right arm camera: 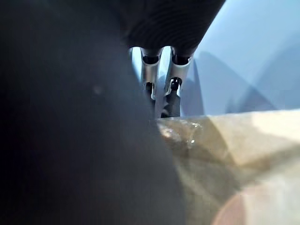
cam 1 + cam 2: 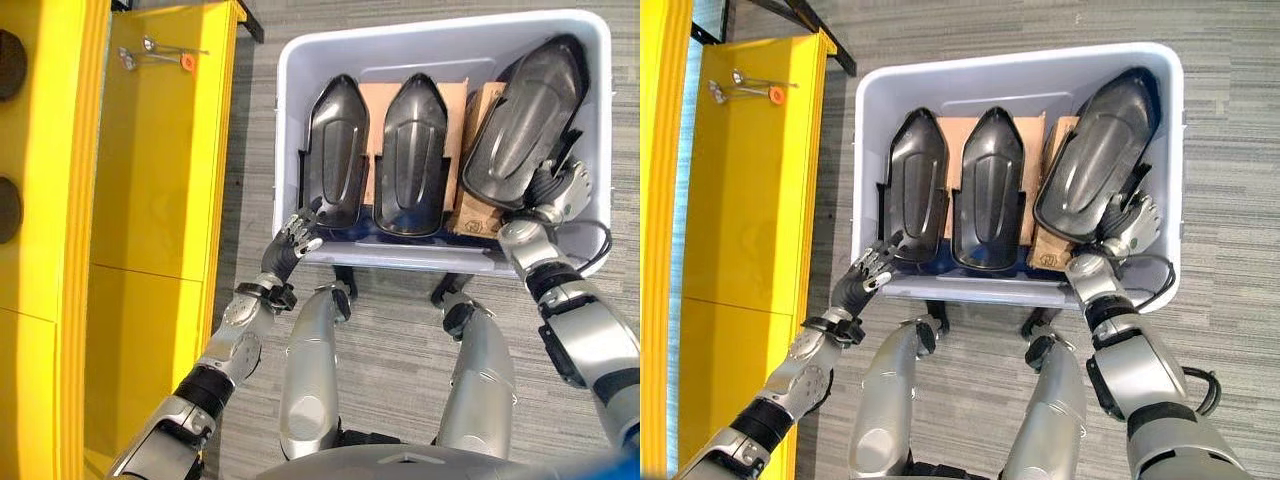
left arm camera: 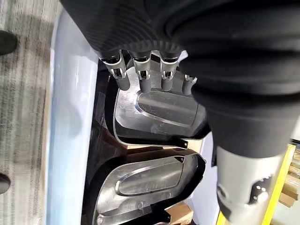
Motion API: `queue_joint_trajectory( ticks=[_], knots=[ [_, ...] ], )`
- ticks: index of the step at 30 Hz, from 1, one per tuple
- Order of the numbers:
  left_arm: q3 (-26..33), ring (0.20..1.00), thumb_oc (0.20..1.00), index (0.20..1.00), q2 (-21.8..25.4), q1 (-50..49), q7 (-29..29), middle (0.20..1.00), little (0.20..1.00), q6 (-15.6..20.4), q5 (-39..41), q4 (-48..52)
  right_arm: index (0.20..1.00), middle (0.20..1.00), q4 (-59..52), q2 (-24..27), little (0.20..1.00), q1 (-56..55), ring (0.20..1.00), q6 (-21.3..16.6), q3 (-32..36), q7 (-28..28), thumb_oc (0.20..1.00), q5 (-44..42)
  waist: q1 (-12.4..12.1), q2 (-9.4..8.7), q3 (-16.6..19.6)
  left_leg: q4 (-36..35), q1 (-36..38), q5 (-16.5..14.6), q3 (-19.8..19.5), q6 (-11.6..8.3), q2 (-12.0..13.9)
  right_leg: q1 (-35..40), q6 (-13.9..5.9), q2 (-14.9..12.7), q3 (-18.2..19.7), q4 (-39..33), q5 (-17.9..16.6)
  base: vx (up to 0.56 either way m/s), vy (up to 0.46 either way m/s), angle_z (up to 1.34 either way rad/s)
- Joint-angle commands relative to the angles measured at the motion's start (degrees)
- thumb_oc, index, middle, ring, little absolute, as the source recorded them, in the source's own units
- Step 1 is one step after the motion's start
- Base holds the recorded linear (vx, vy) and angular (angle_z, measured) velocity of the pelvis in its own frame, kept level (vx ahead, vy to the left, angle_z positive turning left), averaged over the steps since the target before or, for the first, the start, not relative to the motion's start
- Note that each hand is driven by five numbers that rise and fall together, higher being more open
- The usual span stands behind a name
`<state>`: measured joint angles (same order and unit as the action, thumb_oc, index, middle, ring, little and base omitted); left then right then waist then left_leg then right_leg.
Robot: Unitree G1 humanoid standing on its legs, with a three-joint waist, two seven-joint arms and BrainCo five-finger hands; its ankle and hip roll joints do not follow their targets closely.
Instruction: Move parts from the plastic box to the shelf.
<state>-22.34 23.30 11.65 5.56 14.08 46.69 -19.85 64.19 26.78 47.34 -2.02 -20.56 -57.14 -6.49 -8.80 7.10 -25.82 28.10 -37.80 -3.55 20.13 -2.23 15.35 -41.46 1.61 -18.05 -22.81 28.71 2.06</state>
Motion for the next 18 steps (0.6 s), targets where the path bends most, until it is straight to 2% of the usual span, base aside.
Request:
queue_joint_trajectory(
  ticks=[1, 5, 6, 10, 17, 18],
  knots=[
    [1.30, 1.000, 1.000, 1.000, 2.09, -0.76, 2.67, 1.000, 1.000, 0.99, 0.77, 2.66, 0.200, 0.200, 0.38, 1.03, 0.200, -5.20, 0.200, -1.65, 4.04, -3.86, 0.200, -0.05, -0.10, 2.33, -3.97, -8.57, 2.29, 5.06, -1.71, -4.63, 2.05, 1.22, -8.75, -5.04, 2.59, 3.45, 1.74, -0.01, -0.018, -0.10],
    [3.97, 1.000, 1.000, 1.000, 4.25, -2.59, 4.46, 1.000, 1.000, -1.12, 1.58, 3.76, 0.200, 0.200, -3.65, 3.33, 0.200, -5.83, 0.200, -2.67, 5.68, -3.42, 0.200, 3.60, 0.29, 1.41, -3.97, -9.16, 7.92, 4.23, -1.27, -3.99, 1.78, 6.64, -9.07, -4.44, 2.54, 2.70, 2.56, 0.01, -0.028, -0.08],
    [5.00, 1.000, 1.000, 1.000, 4.85, -3.36, 5.41, 1.000, 1.000, -1.98, 1.84, 4.20, 0.200, 0.200, -4.69, 4.18, 0.200, -6.02, 0.200, -2.89, 6.36, -3.13, 0.200, 7.27, 0.22, 1.14, -3.97, -9.51, 10.26, 3.89, -1.18, -3.68, 1.51, 9.05, -9.22, -4.19, 2.40, 2.31, 2.94, 0.03, -0.038, -0.02],
    [6.87, 1.000, 1.000, 1.000, 6.16, -5.20, 6.99, 1.000, 1.000, -4.09, 1.82, 5.04, 0.200, 0.200, -7.61, 5.95, 0.200, -6.94, 0.200, -1.84, 6.91, -1.32, 0.200, 9.90, -0.17, 0.32, -3.97, -10.44, 15.91, 3.54, -1.44, -3.06, 0.80, 15.59, -9.43, -3.69, 1.66, 1.16, 3.85, 0.05, -0.036, -0.03],
    [7.34, 1.000, 1.000, 1.000, 6.61, -6.98, 8.31, 1.000, 1.000, -5.91, 0.64, 4.18, 0.200, 0.200, -8.62, 5.08, 0.200, -8.35, 0.200, -2.61, 6.42, 2.50, 0.200, 7.35, -1.34, -0.28, -0.76, -15.06, 20.40, 5.32, -2.10, -2.90, -0.27, 22.16, -9.41, -1.93, 0.07, -2.68, 4.19, 0.07, -0.042, 0.03],
    [6.92, 1.000, 1.000, 1.000, 7.06, -7.83, 9.26, 1.000, 1.000, -5.68, -0.38, 2.85, 0.200, 0.200, -8.07, 5.14, 0.200, -8.06, 0.200, -2.36, 6.18, 4.30, 0.200, 7.33, -1.81, -0.56, 1.02, -17.25, 22.78, 6.14, -2.38, -2.96, -0.88, 25.99, -9.28, -0.50, -0.81, -5.51, 4.24, 0.14, -0.022, 0.13]
  ],
)
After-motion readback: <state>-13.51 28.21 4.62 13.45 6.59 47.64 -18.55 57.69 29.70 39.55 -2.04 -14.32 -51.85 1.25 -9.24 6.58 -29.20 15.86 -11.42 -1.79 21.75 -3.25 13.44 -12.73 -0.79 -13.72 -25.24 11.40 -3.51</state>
